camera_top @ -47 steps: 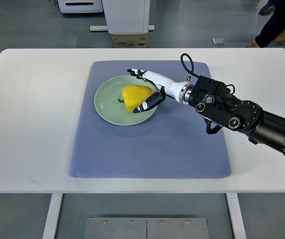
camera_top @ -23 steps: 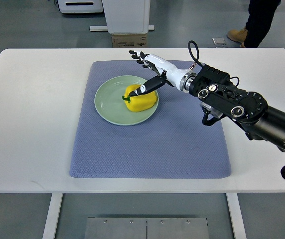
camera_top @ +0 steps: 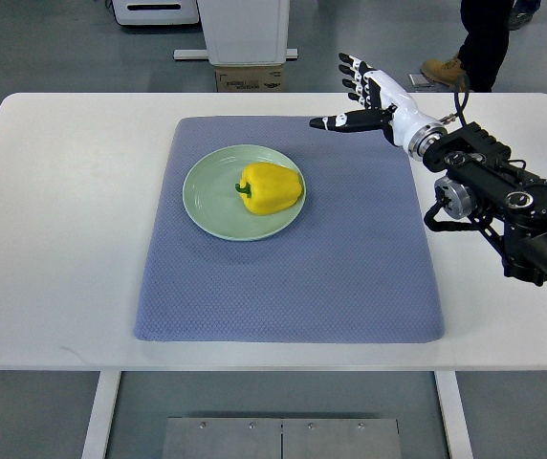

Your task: Place yellow pepper on plate with right hand

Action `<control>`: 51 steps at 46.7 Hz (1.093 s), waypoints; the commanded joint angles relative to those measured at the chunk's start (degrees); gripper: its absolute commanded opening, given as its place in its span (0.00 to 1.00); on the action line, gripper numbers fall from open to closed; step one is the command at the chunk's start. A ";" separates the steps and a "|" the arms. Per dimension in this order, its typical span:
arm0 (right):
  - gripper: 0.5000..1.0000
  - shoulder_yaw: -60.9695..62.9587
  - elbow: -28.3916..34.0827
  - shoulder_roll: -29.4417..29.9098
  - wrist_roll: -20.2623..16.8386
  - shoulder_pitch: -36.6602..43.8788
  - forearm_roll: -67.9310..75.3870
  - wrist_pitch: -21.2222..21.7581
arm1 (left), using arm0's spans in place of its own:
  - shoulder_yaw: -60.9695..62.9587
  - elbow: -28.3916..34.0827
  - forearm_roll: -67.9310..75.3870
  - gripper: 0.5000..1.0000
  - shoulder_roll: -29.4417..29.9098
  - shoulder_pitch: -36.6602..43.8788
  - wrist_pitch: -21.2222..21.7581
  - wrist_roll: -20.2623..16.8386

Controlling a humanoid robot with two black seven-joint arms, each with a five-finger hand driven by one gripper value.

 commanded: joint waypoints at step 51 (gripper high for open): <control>1.00 29.67 0.32 0.94 -3.23 -14.73 0.85 -2.25 | 0.00 -0.03 0.00 1.00 0.00 -0.01 0.01 0.06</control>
